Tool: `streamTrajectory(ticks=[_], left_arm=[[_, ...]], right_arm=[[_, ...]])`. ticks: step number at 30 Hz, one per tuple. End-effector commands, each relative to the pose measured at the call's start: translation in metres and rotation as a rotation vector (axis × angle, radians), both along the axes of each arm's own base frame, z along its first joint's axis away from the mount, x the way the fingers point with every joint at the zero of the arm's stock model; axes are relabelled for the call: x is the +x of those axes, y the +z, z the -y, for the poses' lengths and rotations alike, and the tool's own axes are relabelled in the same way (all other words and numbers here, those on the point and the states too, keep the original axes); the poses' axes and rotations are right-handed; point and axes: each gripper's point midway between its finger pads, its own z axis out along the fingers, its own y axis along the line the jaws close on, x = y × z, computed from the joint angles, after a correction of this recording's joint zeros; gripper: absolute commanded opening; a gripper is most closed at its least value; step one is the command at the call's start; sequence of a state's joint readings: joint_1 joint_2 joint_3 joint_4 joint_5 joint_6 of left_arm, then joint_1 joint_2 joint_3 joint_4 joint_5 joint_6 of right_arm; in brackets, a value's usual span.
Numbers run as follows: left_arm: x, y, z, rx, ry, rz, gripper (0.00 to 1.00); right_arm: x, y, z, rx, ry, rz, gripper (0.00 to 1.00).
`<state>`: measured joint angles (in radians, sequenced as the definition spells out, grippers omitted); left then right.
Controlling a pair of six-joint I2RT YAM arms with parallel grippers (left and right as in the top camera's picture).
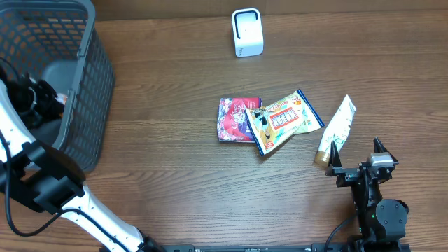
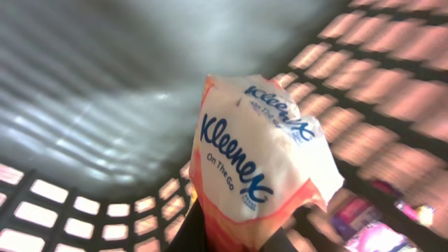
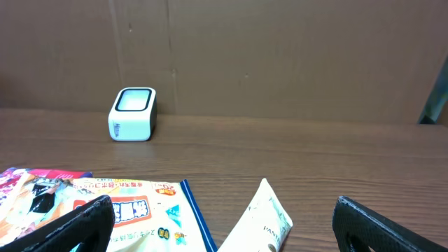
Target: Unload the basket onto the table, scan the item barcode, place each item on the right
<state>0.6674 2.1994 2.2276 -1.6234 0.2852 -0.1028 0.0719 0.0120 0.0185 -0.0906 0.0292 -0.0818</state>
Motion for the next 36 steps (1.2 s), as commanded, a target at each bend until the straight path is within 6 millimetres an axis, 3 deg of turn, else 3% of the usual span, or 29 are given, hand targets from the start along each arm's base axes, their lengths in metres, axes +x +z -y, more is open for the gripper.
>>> streamTrajectory(ticks=[1, 7, 15, 19, 23, 27, 31, 34, 36], left_arm=[[0.029, 0.068, 0.015, -0.048, -0.013, 0.242, 0.04], [0.034, 0.146, 0.032, 0.000, -0.061, 0.478, 0.04], [0.005, 0.232, 0.053, 0.180, -0.096, 0.675, 0.04], [-0.015, 0.268, 0.079, 0.223, -0.132, 0.762, 0.04], [-0.028, 0.296, 0.127, 0.186, -0.229, 0.855, 0.04], [-0.026, 0.299, 0.183, 0.097, -0.373, 0.874, 0.04], [-0.021, 0.284, 0.259, -0.015, -0.599, 0.842, 0.05], [-0.020, 0.257, 0.308, -0.054, -0.740, 0.750, 0.04], [-0.021, 0.226, 0.342, -0.050, -0.846, 0.642, 0.04]], right_arm=[[0.000, -0.001, 0.000, 0.004, 0.000, 0.005, 1.00], [0.000, -0.001, 0.000, 0.004, 0.000, 0.005, 1.00], [0.000, -0.001, 0.000, 0.004, 0.000, 0.005, 1.00], [0.000, -0.001, 0.000, 0.004, 0.000, 0.005, 1.00], [0.000, -0.001, 0.000, 0.004, 0.000, 0.005, 1.00], [0.000, -0.001, 0.000, 0.004, 0.000, 0.005, 1.00], [0.000, -0.001, 0.000, 0.004, 0.000, 0.005, 1.00], [0.000, -0.001, 0.000, 0.004, 0.000, 0.005, 1.00], [0.000, -0.001, 0.000, 0.004, 0.000, 0.005, 1.00]])
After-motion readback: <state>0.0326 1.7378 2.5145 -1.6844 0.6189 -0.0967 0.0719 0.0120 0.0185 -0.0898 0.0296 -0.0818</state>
